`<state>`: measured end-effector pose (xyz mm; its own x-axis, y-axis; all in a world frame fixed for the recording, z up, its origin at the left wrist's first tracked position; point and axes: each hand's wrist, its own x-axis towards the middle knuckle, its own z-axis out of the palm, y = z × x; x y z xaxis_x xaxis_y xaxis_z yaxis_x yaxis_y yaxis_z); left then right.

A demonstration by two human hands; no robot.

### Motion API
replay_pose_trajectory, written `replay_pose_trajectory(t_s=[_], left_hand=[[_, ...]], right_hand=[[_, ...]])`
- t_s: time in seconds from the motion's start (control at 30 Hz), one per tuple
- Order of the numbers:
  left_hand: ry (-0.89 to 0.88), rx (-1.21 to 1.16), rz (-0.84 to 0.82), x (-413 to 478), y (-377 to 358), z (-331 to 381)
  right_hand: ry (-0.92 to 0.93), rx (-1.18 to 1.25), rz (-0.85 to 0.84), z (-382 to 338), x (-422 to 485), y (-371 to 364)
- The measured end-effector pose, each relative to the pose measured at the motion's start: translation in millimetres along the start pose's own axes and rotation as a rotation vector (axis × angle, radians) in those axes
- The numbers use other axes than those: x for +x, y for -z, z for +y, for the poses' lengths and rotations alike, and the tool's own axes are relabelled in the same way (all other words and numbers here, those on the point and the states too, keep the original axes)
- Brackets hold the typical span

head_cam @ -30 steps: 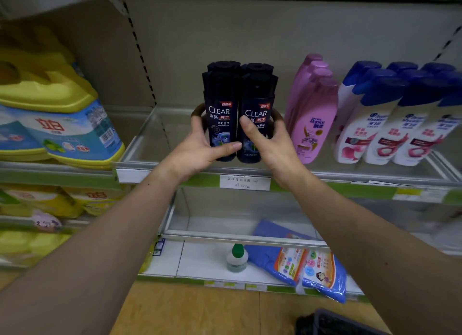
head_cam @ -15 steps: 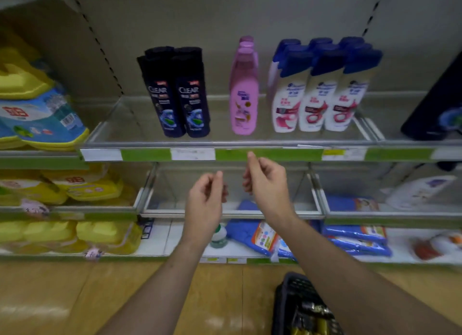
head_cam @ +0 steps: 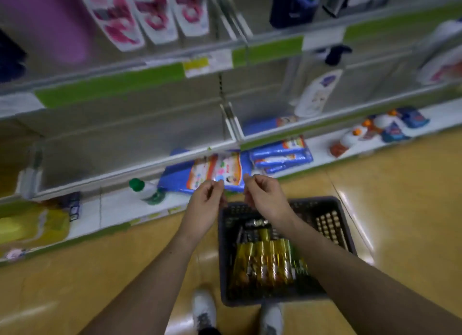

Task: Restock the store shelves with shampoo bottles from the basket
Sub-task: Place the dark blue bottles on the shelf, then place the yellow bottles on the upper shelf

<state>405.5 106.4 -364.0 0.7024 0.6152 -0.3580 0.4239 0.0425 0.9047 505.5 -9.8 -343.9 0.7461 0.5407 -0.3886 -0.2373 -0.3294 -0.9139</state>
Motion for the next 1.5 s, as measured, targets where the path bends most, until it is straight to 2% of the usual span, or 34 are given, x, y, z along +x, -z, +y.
replay_pose_trajectory(t_s=[0.23, 0.43, 0.77, 1.0, 1.17, 1.3, 1.4, 1.5], left_hand=[[0.179, 0.225, -0.326, 3.5, -57.5, -92.7], [0.287, 0.321, -0.422, 5.5, -99.5, -166.6], [0.412, 0.500, -0.416, 26.6, -185.1, -304.9], [0.491, 0.716, -0.361, 42.2, -197.1, -383.1], [0.330, 0.937, -0.271, 45.3, -200.5, -408.1], [0.227, 0.936, -0.210, 40.9, -204.9, -413.0], [0.156, 0.875, -0.346, 42.8, -218.8, -410.8], [0.276, 0.780, -0.389, 50.8, -240.2, -410.0]], right_hand=[[-0.295, -0.113, 0.052, 111.7, -16.5, 56.7], [-0.471, -0.084, 0.053, 215.7, -24.0, 75.7], [-0.671, -0.149, 0.036, 380.7, 7.9, 86.2], [-0.751, -0.391, 0.003, 458.3, 36.6, 83.9], [-0.757, -0.486, 0.045, 492.4, 61.0, 89.2], [-0.808, -0.481, 0.052, 513.0, 69.9, 84.2], [-0.821, -0.484, 0.074, 524.6, 72.4, 82.9], [-0.818, -0.503, 0.004, 526.5, 73.5, 87.2]])
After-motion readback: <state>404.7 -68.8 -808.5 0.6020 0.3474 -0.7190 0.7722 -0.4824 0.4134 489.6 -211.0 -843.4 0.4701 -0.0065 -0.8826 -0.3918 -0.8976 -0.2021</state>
